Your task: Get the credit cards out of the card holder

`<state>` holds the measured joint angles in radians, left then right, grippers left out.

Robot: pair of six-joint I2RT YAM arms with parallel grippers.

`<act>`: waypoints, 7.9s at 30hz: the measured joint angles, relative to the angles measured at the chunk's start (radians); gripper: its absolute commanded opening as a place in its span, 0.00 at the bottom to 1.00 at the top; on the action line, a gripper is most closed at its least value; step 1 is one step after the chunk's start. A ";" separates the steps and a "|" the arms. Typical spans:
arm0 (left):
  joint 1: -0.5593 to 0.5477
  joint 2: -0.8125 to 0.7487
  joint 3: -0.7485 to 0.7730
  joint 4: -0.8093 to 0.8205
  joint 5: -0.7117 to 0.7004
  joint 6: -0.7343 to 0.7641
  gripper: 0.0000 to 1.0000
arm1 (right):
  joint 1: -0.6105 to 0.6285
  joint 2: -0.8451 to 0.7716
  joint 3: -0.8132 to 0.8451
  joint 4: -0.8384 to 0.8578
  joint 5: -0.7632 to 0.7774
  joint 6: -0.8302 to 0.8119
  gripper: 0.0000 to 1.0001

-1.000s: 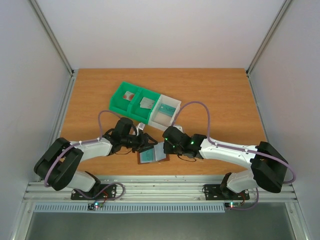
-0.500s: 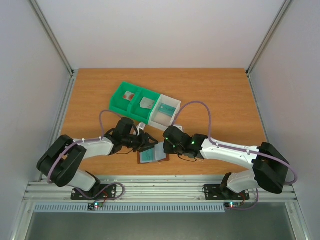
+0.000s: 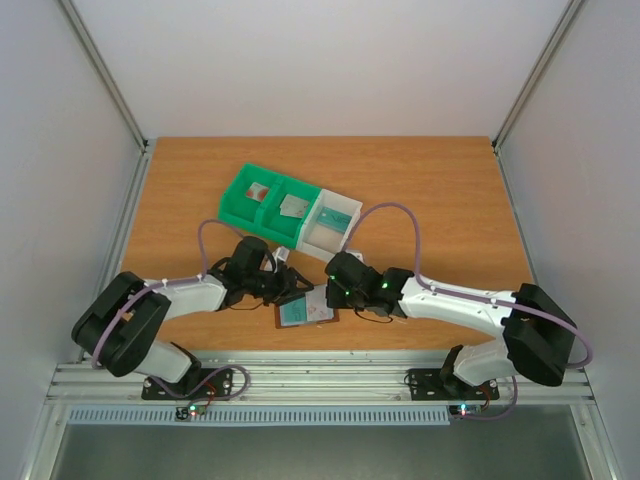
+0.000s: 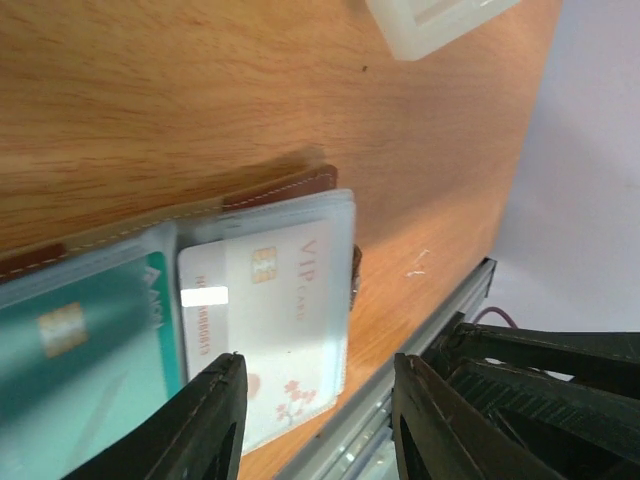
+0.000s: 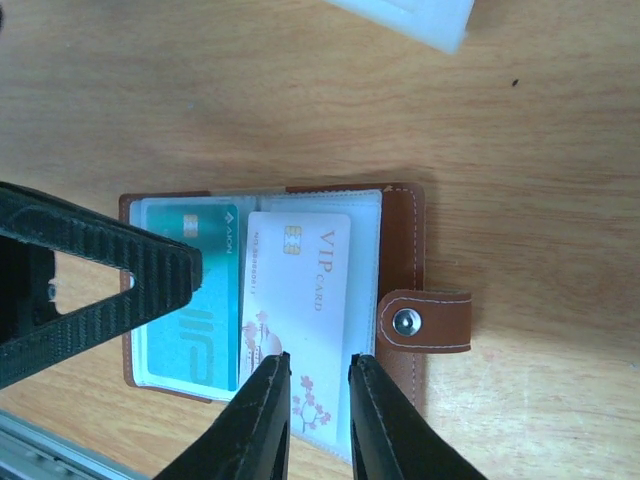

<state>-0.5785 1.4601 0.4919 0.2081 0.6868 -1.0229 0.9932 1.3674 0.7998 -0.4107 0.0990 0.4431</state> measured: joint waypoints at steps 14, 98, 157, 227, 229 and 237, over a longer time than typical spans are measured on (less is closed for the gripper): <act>0.000 0.002 0.019 -0.134 -0.092 0.098 0.40 | 0.000 0.154 0.043 0.026 -0.033 -0.019 0.11; 0.063 -0.245 -0.055 -0.325 -0.178 0.149 0.00 | 0.000 0.167 -0.036 0.043 -0.005 0.028 0.11; 0.079 -0.709 0.281 -0.633 0.166 0.308 0.49 | -0.044 -0.380 -0.076 0.202 -0.722 -0.209 0.01; 0.142 -0.362 0.553 -0.944 -0.456 0.507 0.00 | -0.044 -0.458 0.029 -0.121 -0.549 -0.361 0.99; 0.152 -0.305 0.585 -0.936 -0.516 0.506 0.00 | -0.044 -0.459 0.021 -0.121 -0.540 -0.355 0.99; 0.170 -0.108 0.692 -0.836 -0.658 0.505 0.01 | -0.044 -0.471 0.011 -0.093 -0.532 -0.330 0.99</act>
<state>-0.4088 1.3521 1.1839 -0.6277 0.0284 -0.5179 0.9489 0.8967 0.8112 -0.5041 -0.4328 0.1127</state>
